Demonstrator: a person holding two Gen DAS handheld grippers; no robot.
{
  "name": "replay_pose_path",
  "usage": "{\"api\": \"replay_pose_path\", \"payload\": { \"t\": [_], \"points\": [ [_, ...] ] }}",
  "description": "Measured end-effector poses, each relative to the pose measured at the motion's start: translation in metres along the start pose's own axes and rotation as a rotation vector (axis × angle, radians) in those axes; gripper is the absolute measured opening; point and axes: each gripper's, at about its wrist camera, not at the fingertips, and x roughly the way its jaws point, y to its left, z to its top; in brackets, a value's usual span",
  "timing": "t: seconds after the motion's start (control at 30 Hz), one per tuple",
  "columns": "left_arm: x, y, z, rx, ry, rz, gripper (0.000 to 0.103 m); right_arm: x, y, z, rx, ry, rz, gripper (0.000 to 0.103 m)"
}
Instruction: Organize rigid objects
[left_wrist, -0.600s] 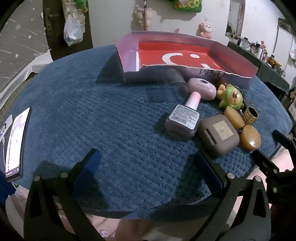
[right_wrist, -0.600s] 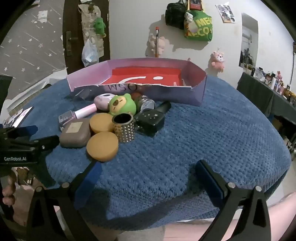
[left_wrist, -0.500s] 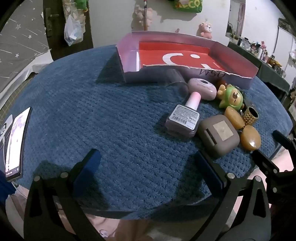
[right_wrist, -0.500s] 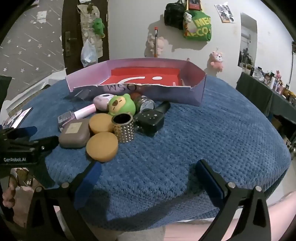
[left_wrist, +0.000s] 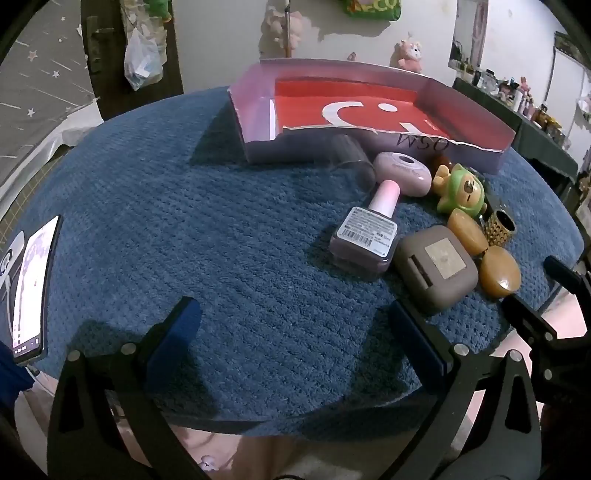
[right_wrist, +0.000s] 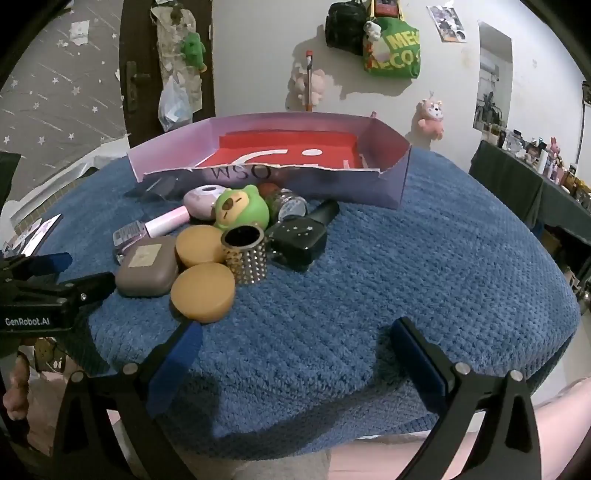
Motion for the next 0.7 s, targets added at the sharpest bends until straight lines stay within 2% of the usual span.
{"api": "replay_pose_path", "payload": {
  "t": [0.27, 0.7],
  "points": [
    [0.0023, -0.0011, 0.0046, 0.008, 0.044, -0.007, 0.103, 0.0022, -0.0016, 0.0002, 0.000, 0.010, -0.001, 0.103],
    [0.0016, 0.0002, 0.0021, 0.016, 0.030, -0.014, 0.103, 0.0021, -0.0012, 0.0013, -0.002, 0.012, -0.001, 0.103]
  ]
}}
